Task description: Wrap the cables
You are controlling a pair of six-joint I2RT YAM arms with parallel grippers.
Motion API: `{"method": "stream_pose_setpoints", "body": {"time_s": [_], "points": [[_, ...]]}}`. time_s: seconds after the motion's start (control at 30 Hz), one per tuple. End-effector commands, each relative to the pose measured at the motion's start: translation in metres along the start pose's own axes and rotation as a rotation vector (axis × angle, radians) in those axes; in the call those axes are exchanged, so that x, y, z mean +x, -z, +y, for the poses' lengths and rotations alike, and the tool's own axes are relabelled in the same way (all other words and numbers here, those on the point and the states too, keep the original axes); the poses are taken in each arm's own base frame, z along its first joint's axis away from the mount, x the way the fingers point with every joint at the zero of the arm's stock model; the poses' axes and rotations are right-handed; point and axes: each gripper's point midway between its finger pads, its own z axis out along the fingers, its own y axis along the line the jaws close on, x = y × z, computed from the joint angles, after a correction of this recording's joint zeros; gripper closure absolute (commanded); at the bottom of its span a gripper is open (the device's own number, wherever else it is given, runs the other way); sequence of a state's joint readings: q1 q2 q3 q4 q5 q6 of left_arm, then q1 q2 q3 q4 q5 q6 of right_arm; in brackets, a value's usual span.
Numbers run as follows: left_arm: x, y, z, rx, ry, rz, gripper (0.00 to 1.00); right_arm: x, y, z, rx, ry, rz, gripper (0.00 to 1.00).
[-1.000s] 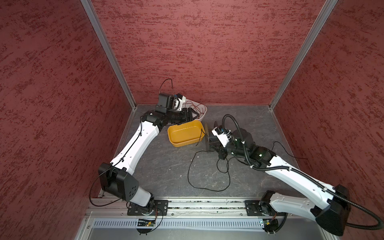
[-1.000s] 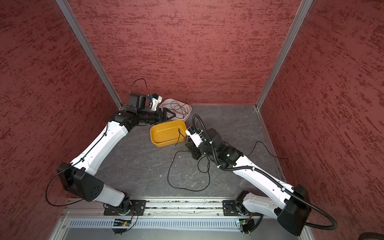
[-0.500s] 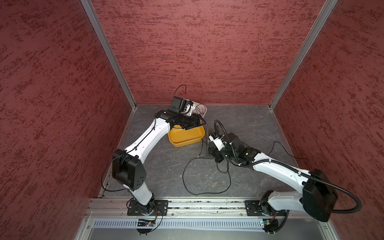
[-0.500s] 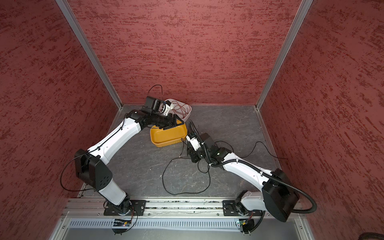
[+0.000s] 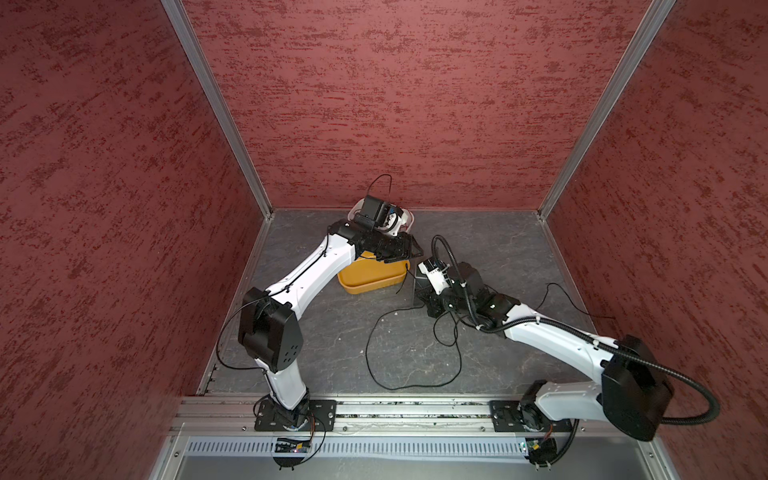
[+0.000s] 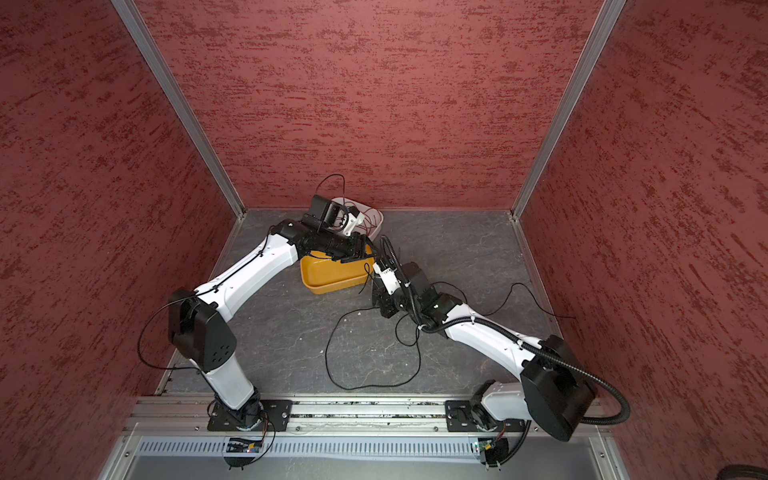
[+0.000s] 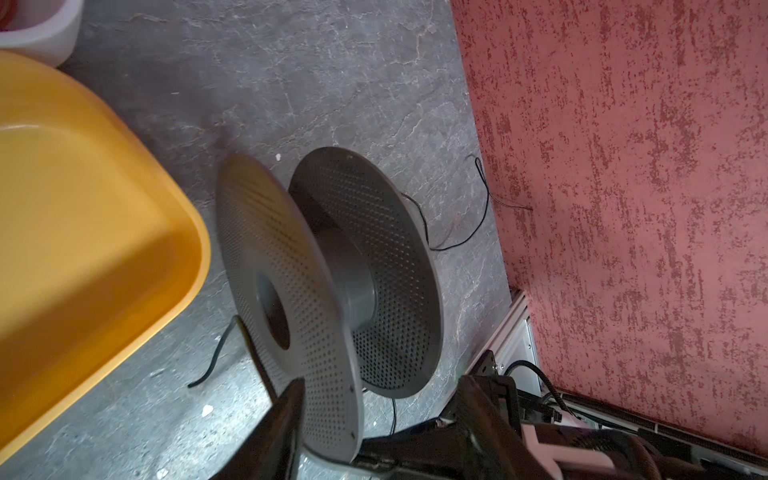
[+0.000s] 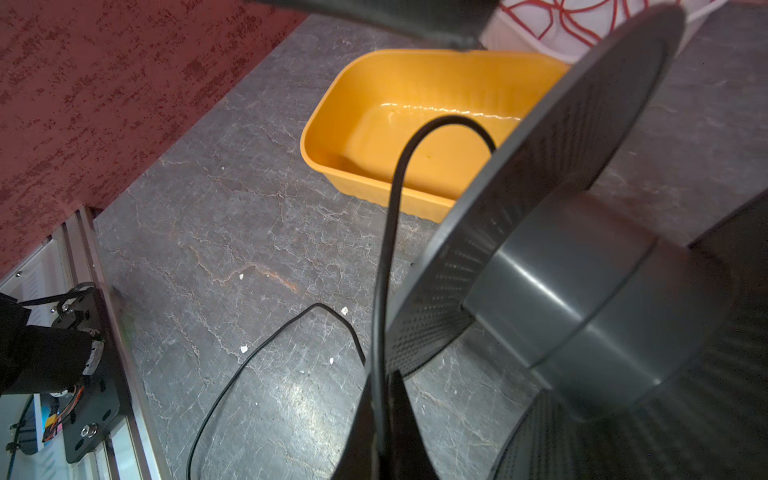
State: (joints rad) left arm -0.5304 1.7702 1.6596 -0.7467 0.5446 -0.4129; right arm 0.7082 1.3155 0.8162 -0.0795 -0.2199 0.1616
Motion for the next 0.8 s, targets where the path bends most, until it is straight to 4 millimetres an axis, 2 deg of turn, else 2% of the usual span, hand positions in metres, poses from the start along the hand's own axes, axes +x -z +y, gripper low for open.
{"method": "stream_pose_setpoints", "body": {"time_s": [0.0,0.17,0.4,0.63,0.77], "points": [[0.003,-0.011,0.001,-0.023,-0.024,0.031,0.43,-0.027,0.013,0.007,-0.022,0.014,-0.088,1.0],[0.0,-0.025,0.02,-0.113,-0.024,0.032,0.47,-0.02,0.014,0.013,-0.056,0.004,-0.034,1.0],[-0.009,-0.032,0.033,-0.191,-0.036,0.034,0.52,-0.006,0.021,0.013,-0.054,-0.026,0.014,1.0],[-0.02,-0.033,0.039,-0.268,-0.076,0.034,0.76,-0.008,0.034,0.005,0.01,-0.032,-0.007,1.0],[-0.023,-0.033,0.041,-0.29,-0.09,0.034,0.8,-0.009,0.04,0.002,0.03,-0.027,-0.013,1.0]]}}
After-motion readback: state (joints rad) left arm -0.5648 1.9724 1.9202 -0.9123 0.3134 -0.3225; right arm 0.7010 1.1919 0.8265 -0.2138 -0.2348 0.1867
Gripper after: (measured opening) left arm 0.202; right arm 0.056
